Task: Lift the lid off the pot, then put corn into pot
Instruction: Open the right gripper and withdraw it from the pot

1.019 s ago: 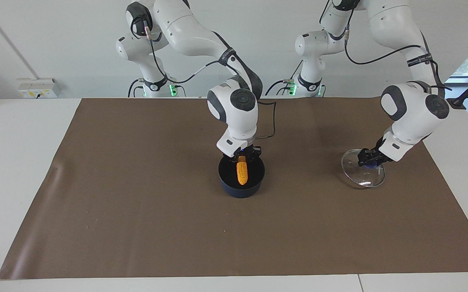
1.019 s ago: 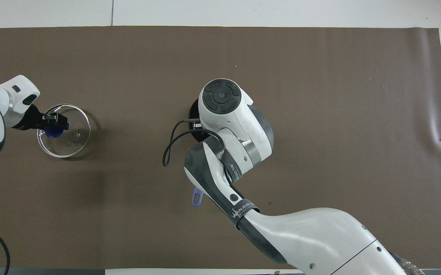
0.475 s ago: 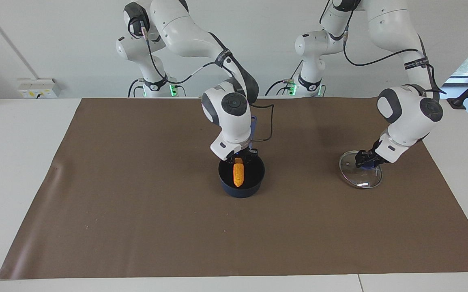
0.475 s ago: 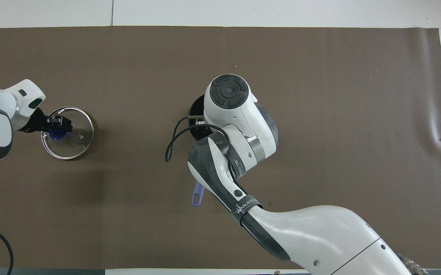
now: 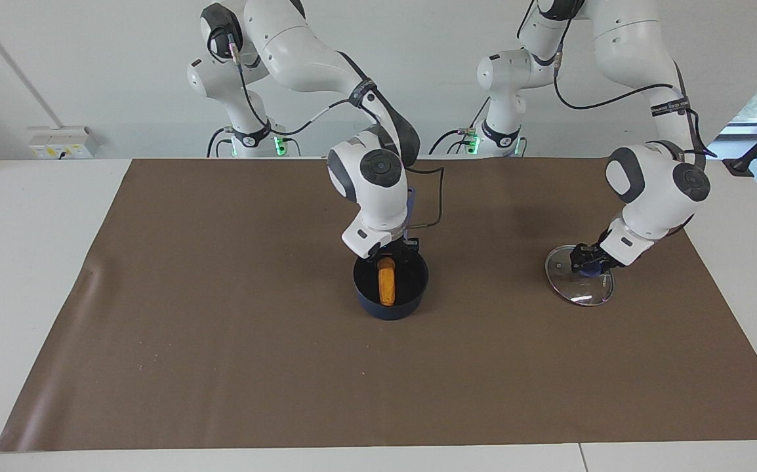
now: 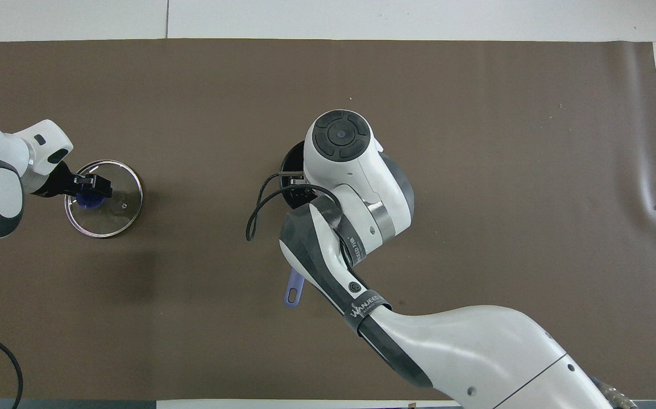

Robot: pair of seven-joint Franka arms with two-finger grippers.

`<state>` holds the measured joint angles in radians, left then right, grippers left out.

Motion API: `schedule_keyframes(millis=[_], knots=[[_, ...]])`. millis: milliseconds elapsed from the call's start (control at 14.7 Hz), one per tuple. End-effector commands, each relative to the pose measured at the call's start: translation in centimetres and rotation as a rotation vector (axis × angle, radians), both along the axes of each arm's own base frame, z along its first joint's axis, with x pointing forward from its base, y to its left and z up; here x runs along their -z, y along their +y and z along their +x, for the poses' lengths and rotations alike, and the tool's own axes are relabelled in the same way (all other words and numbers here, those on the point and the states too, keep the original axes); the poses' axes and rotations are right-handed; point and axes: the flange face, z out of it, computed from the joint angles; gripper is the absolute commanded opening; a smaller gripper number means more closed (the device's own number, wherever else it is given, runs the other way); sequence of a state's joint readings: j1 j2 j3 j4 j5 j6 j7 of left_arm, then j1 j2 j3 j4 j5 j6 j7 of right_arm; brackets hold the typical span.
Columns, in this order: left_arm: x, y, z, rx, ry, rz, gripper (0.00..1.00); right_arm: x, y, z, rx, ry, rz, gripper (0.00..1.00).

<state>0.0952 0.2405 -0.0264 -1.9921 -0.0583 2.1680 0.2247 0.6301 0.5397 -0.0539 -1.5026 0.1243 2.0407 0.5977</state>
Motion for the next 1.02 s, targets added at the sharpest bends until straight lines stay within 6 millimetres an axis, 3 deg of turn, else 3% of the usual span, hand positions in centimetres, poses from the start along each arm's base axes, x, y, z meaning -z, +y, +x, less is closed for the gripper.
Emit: schedule_keyframes(millis=[0,136,272,407,543,679,747,815,951], knots=[[-1.7,-0.4,0.7,0.029,-0.041,0.013,1.00,-2.6,-0.7,0.7,-0.012,-0.031,-0.023,1.00],[-4.1,-2.7,1.6,0.051,-0.053,0.011,1.00,-4.6,-1.9,1.9,-0.031,-0.084,-0.083,1.00],[-8.2,-4.0,2.6,0.035,-0.050,0.011,1.00,-6.7,-5.7,4.2,-0.011,-0.109,-0.089,1.00],[-13.4,-6.0,3.2,-0.052,-0.024,0.014,1.00,-9.2,-10.0,5.7,-0.042,-0.125,-0.104,1.00],[-17.8,-7.0,2.1,-0.075,0.006,0.021,1.00,-11.9,-16.4,7.0,-0.090,-0.135,-0.174,1.00],[-21.9,-7.1,-0.7,-0.062,-0.007,0.047,1.00,-15.5,-22.6,7.0,-0.123,-0.109,-0.189,1.00],[-23.0,-7.1,-1.9,-0.063,-0.006,0.048,1.00,-17.2,-25.7,6.6,-0.115,-0.083,-0.183,1.00],[-24.1,-7.1,-2.9,-0.061,0.003,0.050,1.00,-19.9,-27.6,6.0,-0.108,-0.097,-0.181,1.00],[-24.2,-7.1,-4.5,-0.060,0.050,0.055,1.00,-25.5,-29.3,3.2,-0.085,-0.073,-0.184,1.00]])
